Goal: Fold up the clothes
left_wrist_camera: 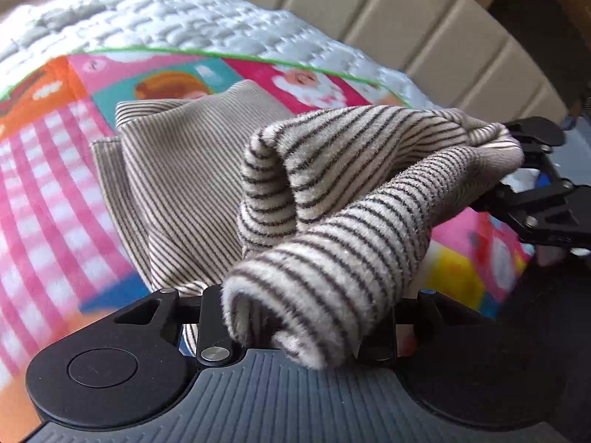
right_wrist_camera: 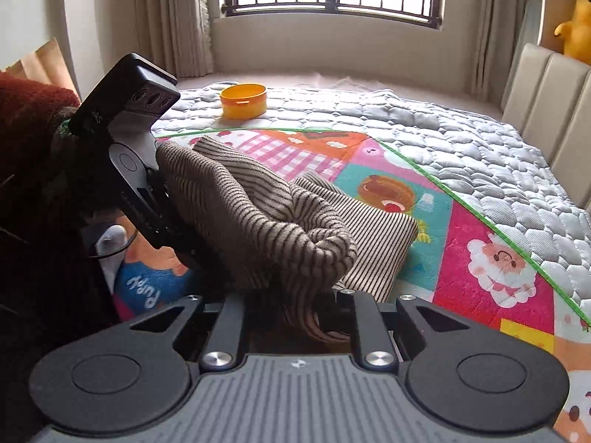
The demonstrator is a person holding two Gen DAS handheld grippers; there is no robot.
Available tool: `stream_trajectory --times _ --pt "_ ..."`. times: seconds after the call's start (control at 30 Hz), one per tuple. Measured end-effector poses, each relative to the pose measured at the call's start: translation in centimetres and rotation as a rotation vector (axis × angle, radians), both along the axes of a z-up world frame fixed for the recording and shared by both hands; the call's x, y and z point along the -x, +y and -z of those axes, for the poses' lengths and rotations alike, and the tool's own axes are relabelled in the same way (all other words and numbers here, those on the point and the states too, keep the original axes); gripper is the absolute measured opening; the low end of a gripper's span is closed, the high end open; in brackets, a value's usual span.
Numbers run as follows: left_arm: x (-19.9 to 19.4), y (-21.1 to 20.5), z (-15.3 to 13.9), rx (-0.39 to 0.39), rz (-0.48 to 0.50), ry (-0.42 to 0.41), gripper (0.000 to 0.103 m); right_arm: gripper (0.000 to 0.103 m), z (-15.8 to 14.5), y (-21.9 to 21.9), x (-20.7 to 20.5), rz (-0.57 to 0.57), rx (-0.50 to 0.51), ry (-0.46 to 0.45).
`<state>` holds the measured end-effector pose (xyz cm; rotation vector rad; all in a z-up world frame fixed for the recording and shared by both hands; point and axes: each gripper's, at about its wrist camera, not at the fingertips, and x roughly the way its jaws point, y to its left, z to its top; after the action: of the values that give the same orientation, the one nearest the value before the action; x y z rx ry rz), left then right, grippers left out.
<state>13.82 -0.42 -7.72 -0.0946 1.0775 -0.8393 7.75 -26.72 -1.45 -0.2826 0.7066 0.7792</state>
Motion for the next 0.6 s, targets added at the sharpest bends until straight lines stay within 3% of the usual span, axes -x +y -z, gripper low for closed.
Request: stream_trajectory --times 0.1,0.3,0.43,0.6 --pt "1.0 0.8 -1.0 0.079 0.023 0.026 0.039 0.017 -0.4 -0.1 -0.6 0.019 -0.009 -0.005" --pt "-2.8 3.2 -0.1 0.174 -0.173 0.047 0.041 0.02 2.3 1.4 -7.7 0.212 -0.033 -0.016" --pt "-5.8 4.2 1.0 0.152 -0.29 0.022 0.044 0.034 5.7 2.8 -11.1 0.303 0.019 -0.01" --pt "-6.7 4.1 2.5 0.109 -0.288 0.014 0.054 0.057 8.0 3.0 -11.7 0.36 0.057 -0.013"
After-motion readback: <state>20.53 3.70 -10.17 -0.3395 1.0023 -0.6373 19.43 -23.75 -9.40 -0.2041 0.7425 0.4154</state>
